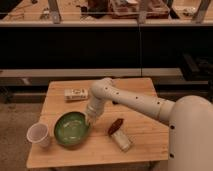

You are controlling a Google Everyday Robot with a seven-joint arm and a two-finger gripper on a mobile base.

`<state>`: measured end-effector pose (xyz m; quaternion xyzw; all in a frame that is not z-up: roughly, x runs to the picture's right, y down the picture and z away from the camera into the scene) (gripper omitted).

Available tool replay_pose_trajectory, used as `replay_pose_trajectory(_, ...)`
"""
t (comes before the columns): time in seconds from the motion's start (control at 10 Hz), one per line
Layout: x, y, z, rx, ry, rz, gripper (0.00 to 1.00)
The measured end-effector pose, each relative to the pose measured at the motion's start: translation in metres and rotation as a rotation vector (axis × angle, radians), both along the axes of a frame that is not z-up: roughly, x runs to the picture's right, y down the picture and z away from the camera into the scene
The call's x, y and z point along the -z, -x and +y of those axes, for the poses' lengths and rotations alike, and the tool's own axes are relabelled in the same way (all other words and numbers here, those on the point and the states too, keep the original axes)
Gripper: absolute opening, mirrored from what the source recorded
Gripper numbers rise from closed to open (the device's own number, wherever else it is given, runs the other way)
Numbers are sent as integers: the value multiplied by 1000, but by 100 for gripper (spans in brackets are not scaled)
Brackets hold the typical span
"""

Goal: Drag the ceramic bowl in a circle

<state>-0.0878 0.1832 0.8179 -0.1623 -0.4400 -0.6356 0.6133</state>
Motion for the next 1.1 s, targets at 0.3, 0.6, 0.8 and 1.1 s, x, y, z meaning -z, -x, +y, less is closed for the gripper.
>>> replay_pose_trajectory(0.3,0,1,-3,-4,0,28,0)
replay_pose_trajectory(0.6,-16,-16,-32,-44,5,129,0)
replay_pose_trajectory(0.8,-33,-37,-57,-76,15,192,0)
replay_pose_trajectory(1.1,-39,-70,-59,-131,32,282,0)
